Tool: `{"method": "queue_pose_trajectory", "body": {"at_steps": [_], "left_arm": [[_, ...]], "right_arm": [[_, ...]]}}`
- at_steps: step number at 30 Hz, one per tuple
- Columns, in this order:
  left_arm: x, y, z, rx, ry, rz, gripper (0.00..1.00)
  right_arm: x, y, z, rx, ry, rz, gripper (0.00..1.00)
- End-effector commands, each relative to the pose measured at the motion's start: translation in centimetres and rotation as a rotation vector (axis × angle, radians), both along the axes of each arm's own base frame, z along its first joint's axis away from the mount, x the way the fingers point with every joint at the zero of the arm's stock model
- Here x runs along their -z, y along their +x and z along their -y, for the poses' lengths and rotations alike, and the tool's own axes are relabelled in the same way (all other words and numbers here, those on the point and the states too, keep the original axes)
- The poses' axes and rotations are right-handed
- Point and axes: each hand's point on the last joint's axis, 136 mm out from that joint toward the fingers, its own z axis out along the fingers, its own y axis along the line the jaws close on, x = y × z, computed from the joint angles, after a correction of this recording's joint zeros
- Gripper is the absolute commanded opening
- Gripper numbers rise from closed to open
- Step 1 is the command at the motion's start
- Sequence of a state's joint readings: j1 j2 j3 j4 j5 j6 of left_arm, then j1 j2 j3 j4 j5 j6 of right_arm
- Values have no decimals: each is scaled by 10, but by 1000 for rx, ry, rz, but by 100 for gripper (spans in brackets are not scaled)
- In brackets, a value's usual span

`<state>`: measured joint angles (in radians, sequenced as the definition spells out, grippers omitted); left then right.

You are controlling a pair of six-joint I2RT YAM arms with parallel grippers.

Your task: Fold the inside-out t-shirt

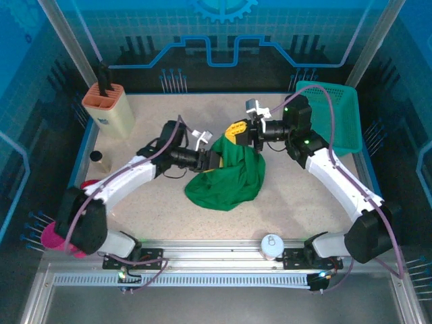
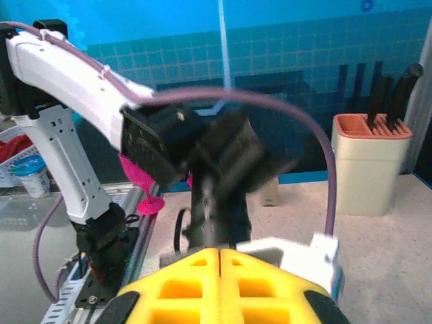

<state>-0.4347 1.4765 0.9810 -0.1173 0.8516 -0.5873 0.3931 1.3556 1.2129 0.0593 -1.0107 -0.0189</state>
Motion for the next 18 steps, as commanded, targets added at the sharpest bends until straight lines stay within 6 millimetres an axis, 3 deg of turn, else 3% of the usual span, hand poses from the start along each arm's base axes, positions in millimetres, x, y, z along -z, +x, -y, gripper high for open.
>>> {"method": "queue_pose_trajectory", "body": {"at_steps": [1,3,5,6,8,11,12,14,17,18], "left_arm": [[-14,19,-9,-73,-74,-22,0],[-12,40,-47,-219,7,39,0],[-6,47,-90,-338,119,100,0],[0,41,-103,-355,174,131,0],[9,20,-97,-271,160,192,0],[18,-18,-65,-111,16,221,0],[20,-27,-56,-80,-8,232,0],[18,-40,-45,-40,-40,274,0],[13,-50,-39,-33,-42,351,0],[14,-51,-41,-52,-30,364,5]], "right_arm": [[-20,19,8,156,-61,60,0],[-10,36,32,340,-148,0,0],[34,41,63,529,-320,-86,0],[67,41,82,627,-414,-137,0],[136,39,116,802,-543,-260,0],[224,21,147,924,-692,-444,25],[239,13,148,919,-724,-480,33],[245,-3,140,857,-752,-499,41],[232,-29,118,728,-797,-466,47],[225,-35,111,694,-821,-463,48]]}}
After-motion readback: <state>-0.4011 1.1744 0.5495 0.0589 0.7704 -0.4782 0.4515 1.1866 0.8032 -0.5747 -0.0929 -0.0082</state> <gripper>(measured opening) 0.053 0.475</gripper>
